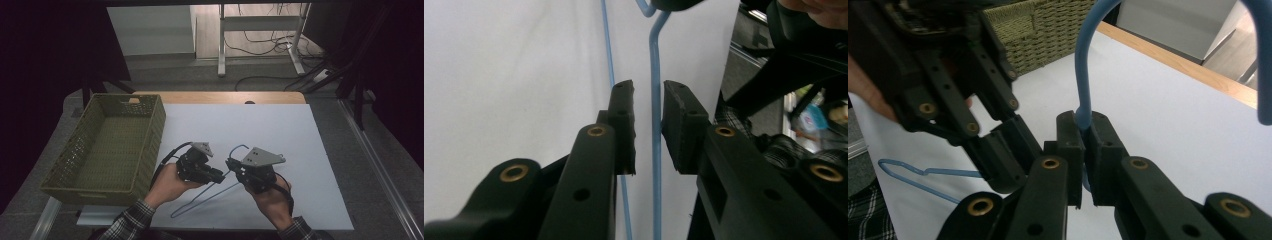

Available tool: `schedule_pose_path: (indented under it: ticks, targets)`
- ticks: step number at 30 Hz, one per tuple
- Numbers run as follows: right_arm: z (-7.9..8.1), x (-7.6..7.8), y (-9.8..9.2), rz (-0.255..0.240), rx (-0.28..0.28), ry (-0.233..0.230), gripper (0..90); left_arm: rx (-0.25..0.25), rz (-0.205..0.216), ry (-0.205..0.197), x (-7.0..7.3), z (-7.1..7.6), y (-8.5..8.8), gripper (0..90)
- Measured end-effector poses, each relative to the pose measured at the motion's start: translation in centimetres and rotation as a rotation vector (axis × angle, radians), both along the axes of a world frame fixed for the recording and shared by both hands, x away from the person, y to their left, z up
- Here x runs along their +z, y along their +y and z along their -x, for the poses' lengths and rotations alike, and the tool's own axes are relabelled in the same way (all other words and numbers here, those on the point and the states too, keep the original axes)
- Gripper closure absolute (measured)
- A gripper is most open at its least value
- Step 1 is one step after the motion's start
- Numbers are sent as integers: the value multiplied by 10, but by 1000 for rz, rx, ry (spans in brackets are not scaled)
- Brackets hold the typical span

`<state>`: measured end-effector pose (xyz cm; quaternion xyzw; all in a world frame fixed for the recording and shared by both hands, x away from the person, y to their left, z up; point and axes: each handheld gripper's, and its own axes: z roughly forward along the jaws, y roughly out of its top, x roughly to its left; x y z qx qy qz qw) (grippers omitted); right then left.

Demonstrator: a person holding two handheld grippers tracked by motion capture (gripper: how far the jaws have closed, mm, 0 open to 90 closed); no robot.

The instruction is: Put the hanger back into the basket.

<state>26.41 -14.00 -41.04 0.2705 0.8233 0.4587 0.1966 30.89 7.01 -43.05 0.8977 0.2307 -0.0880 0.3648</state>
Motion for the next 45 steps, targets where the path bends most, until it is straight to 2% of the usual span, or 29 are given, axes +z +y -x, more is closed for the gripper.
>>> schedule_pose_path:
  ticks: [2, 5, 10, 12, 13, 14, 15, 19, 22, 27, 28, 29, 30, 33, 35, 36, 37, 45]
  targets:
    - [0, 0, 2, -3, 5, 3, 855, -13, -16, 47, 2, -7, -3, 778]
    - [-1, 0, 2, 0, 4, -4, 855, -21, -17, 78, 3, -10, -5, 858]
    - [-3, -1, 1, -17, -3, -1, 847, 2, -25, 81, 5, -9, -8, 878]
    - [-4, -1, 0, -22, -1, 4, 841, 8, -11, 95, 6, -10, -7, 879]
    - [-6, 1, -5, -59, -3, 17, 792, 33, 4, 100, 8, -12, -4, 880]
    - [-6, 1, -5, -59, -3, 17, 792, 33, 4, 100, 8, -12, -4, 880]
    - [-6, 4, -10, -77, -10, 24, 718, 37, 10, 110, 9, -14, 0, 880]
    - [-3, 6, -25, -91, -10, 45, 627, 72, 35, 122, 16, -17, 15, 880]
    - [-1, 5, -36, -96, -19, 57, 555, 103, 60, 115, 25, -19, 27, 880]
    - [2, 4, -54, -96, -27, 94, 419, 143, 70, 100, 43, -22, 47, 879]
    - [2, 4, -57, -91, -30, 97, 392, 143, 70, 100, 43, -22, 47, 879]
    - [3, 4, -60, -90, -35, 100, 362, 157, 78, 100, 51, -24, 56, 879]
    - [3, 3, -64, -93, -33, 104, 339, 157, 78, 100, 51, -24, 56, 879]
    - [3, 2, -72, -95, -33, 129, 252, 193, 78, 84, 68, -29, 74, 879]
    - [5, 1, -76, -97, -36, 139, 219, 206, 76, 76, 77, -30, 84, 879]
    - [5, 1, -76, -97, -36, 139, 219, 206, 76, 76, 77, -30, 84, 879]
    - [6, 1, -82, -103, -45, 142, 198, 224, 74, 67, 87, -32, 94, 879]
    - [6, 2, -96, -135, -75, 156, 182, 278, 40, 24, 122, -36, 136, 879]
